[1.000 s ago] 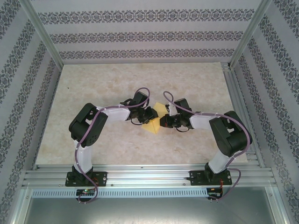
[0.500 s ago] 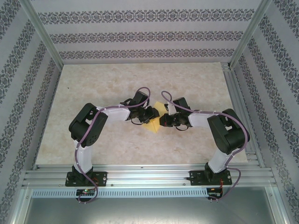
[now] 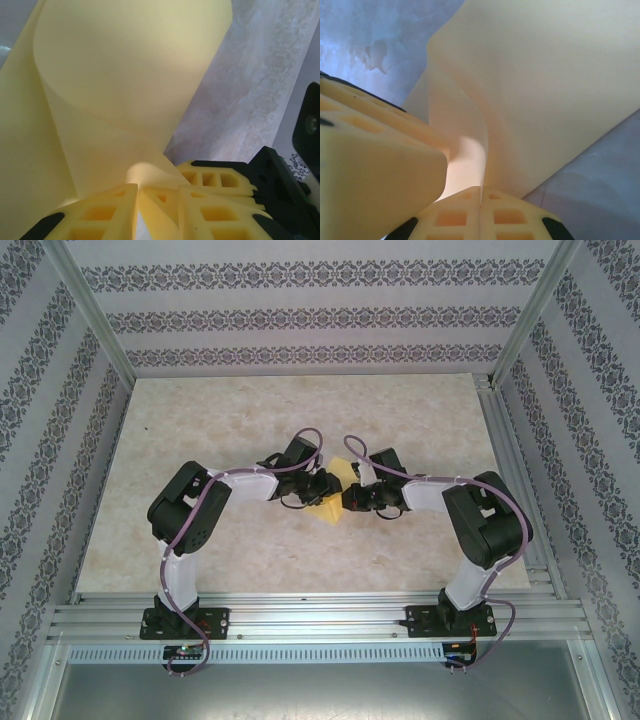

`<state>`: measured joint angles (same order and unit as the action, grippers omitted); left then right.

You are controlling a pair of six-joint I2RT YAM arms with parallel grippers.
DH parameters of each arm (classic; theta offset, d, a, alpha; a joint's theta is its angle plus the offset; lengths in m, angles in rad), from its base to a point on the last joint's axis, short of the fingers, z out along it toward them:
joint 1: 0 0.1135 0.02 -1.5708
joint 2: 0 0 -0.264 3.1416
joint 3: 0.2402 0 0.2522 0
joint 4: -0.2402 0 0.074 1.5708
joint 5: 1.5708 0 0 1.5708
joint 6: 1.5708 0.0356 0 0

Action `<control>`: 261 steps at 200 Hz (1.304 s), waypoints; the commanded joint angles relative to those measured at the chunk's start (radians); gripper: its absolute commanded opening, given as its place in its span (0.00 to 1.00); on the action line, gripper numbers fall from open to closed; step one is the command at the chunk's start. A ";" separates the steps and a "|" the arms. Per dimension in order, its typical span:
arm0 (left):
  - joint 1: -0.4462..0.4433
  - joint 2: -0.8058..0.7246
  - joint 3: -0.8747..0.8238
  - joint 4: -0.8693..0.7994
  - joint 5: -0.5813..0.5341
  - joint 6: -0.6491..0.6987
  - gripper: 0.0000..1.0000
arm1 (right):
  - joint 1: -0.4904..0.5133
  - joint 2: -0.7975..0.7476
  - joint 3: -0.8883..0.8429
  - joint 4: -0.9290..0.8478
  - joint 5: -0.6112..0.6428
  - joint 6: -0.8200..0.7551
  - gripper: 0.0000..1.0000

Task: Fold a paper plane with a square sheet of paper (pick it up from the middle)
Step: Fold the triangle a second time at the center of the table.

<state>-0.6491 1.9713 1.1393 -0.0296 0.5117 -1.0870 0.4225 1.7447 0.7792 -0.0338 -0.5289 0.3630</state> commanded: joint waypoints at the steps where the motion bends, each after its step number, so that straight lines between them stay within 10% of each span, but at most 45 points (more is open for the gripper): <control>1: -0.016 -0.019 -0.015 0.051 0.022 -0.014 0.27 | -0.011 0.021 0.026 -0.004 0.016 -0.030 0.06; 261: -0.020 0.026 -0.122 0.103 -0.070 -0.085 0.20 | -0.011 0.059 0.061 -0.050 0.040 -0.031 0.04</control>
<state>-0.6559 1.9717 1.0550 0.0395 0.4515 -1.1297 0.4225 1.7794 0.8227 -0.0761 -0.5247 0.3477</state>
